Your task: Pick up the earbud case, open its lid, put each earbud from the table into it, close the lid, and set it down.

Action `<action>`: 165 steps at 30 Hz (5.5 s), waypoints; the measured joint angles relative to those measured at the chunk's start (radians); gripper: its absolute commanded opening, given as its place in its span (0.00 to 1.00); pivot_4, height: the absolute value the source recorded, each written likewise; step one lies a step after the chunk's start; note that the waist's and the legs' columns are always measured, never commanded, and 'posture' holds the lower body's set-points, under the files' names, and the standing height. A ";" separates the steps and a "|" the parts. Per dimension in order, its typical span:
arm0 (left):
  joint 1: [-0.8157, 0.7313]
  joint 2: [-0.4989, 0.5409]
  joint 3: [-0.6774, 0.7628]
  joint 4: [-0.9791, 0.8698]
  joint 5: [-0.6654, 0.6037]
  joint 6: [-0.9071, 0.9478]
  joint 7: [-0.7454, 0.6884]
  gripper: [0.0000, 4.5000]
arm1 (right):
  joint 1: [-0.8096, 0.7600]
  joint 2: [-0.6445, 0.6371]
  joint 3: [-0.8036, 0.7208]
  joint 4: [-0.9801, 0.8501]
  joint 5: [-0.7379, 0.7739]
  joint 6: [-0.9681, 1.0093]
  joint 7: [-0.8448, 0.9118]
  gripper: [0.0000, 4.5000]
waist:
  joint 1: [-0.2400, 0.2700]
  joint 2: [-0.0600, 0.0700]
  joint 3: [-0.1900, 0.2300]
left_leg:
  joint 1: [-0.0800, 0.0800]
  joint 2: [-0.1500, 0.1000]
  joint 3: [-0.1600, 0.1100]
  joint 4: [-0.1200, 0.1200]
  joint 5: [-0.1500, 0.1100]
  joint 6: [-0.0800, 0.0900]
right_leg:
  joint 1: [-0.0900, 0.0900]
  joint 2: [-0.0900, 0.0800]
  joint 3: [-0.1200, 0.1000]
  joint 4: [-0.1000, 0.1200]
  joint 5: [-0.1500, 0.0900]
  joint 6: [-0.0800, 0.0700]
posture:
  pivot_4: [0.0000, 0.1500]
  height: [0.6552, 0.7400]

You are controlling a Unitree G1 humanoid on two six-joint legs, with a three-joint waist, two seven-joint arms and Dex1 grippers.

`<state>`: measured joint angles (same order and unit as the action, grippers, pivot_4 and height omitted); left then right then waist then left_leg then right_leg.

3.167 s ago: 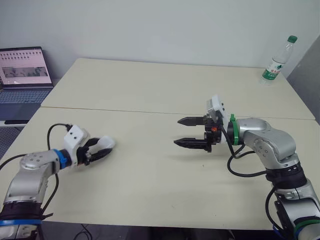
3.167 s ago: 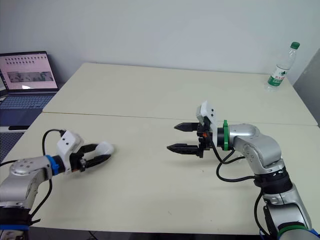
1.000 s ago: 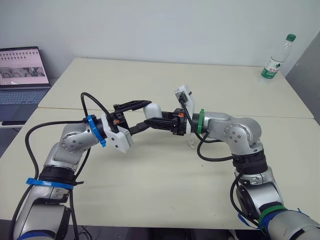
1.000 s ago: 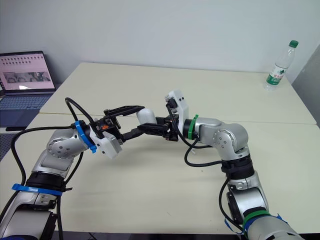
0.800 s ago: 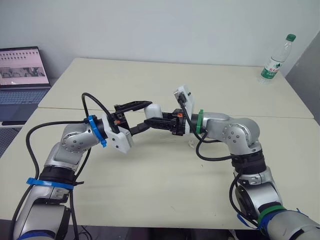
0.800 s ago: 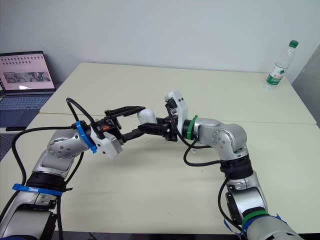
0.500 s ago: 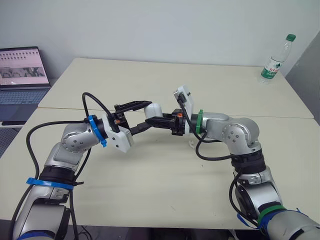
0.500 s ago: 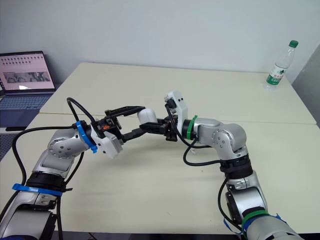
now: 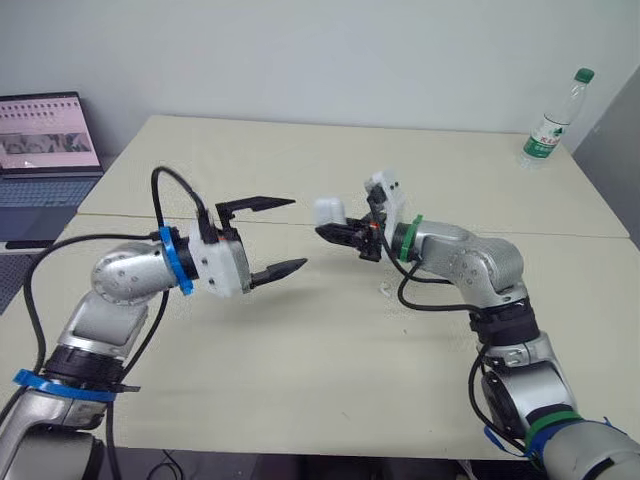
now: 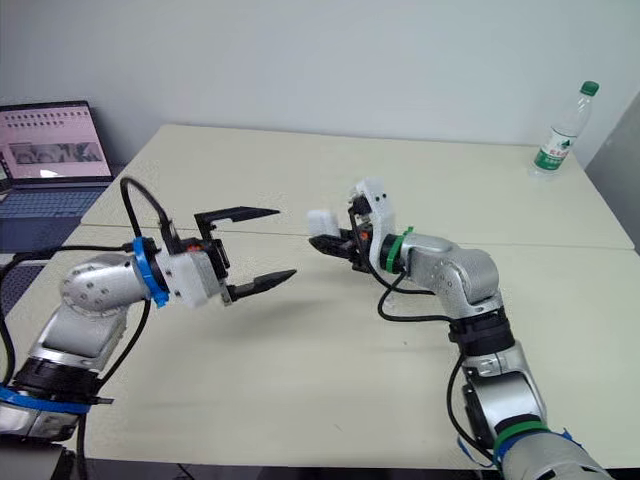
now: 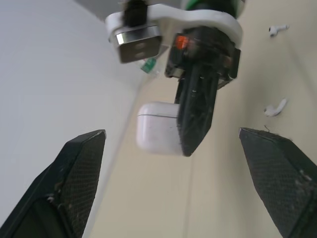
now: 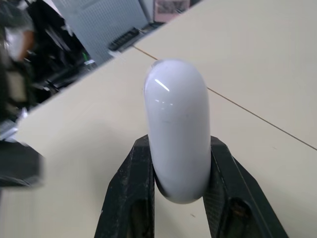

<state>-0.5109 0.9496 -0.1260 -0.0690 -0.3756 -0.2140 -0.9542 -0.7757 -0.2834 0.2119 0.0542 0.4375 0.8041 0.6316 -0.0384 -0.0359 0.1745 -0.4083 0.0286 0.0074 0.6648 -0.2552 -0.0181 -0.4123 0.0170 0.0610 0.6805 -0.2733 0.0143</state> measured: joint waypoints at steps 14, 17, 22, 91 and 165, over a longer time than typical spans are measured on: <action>-0.299 -0.002 -0.097 0.118 -0.007 0.483 -0.393 0.59 | -0.005 0.018 0.177 -0.013 -0.217 -0.208 0.107 0.19 | -0.009 0.001 0.000 | -0.008 0.002 0.000 0.001 0.000 0.000 | -0.011 0.007 0.001 0.004 -0.001 -0.002 | 1.00 1.00; -0.334 -0.035 -0.111 0.187 0.057 0.442 -0.418 0.59 | -0.014 0.013 0.210 -0.023 -0.264 -0.243 0.122 0.19 | -0.007 0.001 0.000 | -0.008 0.002 0.000 0.001 0.000 0.000 | -0.011 0.006 0.001 0.004 -0.001 -0.002 | 1.00 1.00; -0.370 -0.074 -0.125 0.264 0.128 0.400 -0.467 0.59 | -0.014 0.015 0.239 -0.039 -0.319 -0.277 0.134 0.19 | -0.007 0.001 0.000 | -0.008 0.001 0.001 0.001 0.000 0.000 | -0.011 0.005 0.001 0.005 -0.001 -0.002 | 1.00 1.00; -0.164 -0.185 0.084 0.041 -0.062 0.952 -0.244 0.17 | 0.027 0.010 0.063 -0.099 -0.300 -0.360 0.152 0.99 | -0.008 0.001 0.000 | -0.009 0.000 -0.004 0.012 0.000 0.000 | -0.010 0.004 0.002 0.017 -0.003 -0.004 | 1.00 1.00; 0.082 -0.614 0.185 -0.058 0.185 0.428 0.512 0.17 | 0.478 -0.047 0.029 -0.277 -0.376 -0.117 -0.176 0.09 | 0.010 -0.001 -0.001 | -0.008 -0.002 -0.004 0.012 0.000 0.000 | -0.007 0.000 0.001 0.016 -0.003 -0.003 | 1.00 1.00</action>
<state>-0.4286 0.3361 0.0587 -0.1273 -0.1902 0.2143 -0.4423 -0.2974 -0.3305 0.2407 -0.2231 0.0617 0.6871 0.4554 -0.0280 -0.0369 0.1734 -0.4160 0.0265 0.0031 0.6770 -0.2552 -0.0186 -0.4191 0.0170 0.0620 0.6961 -0.2763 0.0110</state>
